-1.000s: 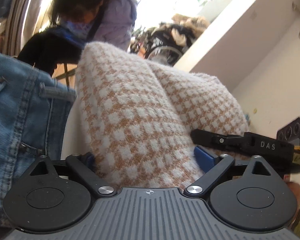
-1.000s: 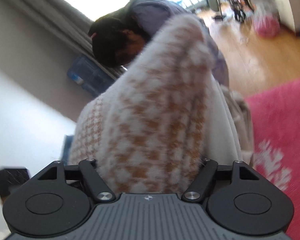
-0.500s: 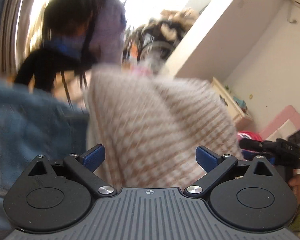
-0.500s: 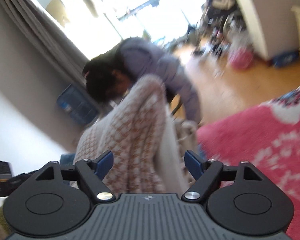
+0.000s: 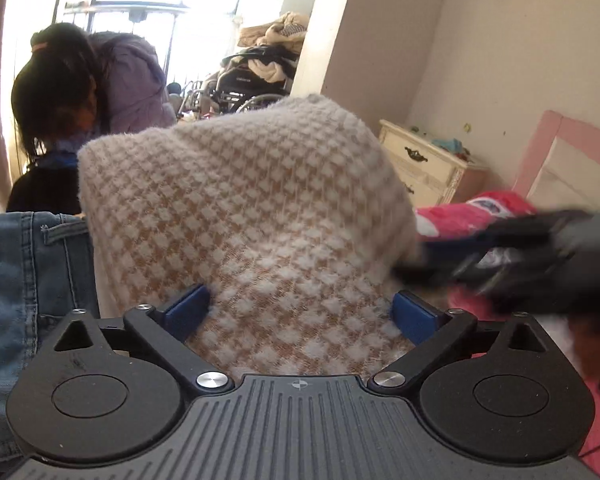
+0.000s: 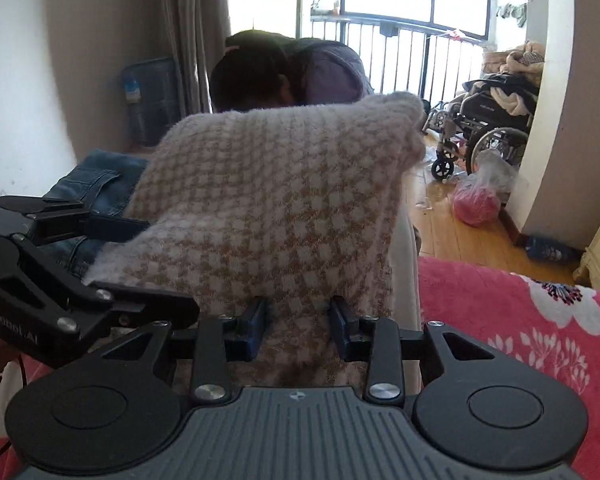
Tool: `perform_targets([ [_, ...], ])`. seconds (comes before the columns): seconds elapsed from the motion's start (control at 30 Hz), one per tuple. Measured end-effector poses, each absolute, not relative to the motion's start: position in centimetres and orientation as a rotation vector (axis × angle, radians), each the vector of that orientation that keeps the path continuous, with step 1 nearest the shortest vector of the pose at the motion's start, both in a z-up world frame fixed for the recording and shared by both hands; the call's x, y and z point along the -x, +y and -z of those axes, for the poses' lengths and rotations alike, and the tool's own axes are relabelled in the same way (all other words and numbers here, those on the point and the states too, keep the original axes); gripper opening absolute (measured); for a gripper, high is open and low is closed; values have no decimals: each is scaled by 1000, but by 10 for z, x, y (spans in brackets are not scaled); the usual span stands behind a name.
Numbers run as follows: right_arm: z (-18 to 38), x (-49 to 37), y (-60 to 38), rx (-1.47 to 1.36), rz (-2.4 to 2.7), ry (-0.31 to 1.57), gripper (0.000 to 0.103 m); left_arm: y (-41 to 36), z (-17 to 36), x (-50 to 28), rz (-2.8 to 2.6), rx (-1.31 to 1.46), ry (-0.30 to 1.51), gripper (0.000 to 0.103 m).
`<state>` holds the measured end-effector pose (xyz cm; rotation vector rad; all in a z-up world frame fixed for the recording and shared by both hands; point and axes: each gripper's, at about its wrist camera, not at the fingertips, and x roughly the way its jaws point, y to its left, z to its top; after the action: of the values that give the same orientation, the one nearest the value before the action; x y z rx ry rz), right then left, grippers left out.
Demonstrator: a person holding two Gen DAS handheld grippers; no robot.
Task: Fold clothes
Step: 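Carry the houndstooth cardigan bundle with both grippers toward the clothes stack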
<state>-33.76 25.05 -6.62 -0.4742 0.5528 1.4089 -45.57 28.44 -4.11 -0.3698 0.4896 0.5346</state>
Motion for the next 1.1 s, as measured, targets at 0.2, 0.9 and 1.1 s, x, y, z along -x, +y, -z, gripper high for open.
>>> perform_targets([
  [0.2, 69, 335, 246, 449, -1371, 574, 38, 274, 32, 449, -516, 262, 557, 98],
  [0.9, 55, 303, 190, 101, -1317, 732, 36, 359, 1, 279, -478, 135, 539, 98],
  [1.1, 33, 278, 101, -114, -1214, 738, 39, 320, -51, 363, -455, 209, 452, 98],
])
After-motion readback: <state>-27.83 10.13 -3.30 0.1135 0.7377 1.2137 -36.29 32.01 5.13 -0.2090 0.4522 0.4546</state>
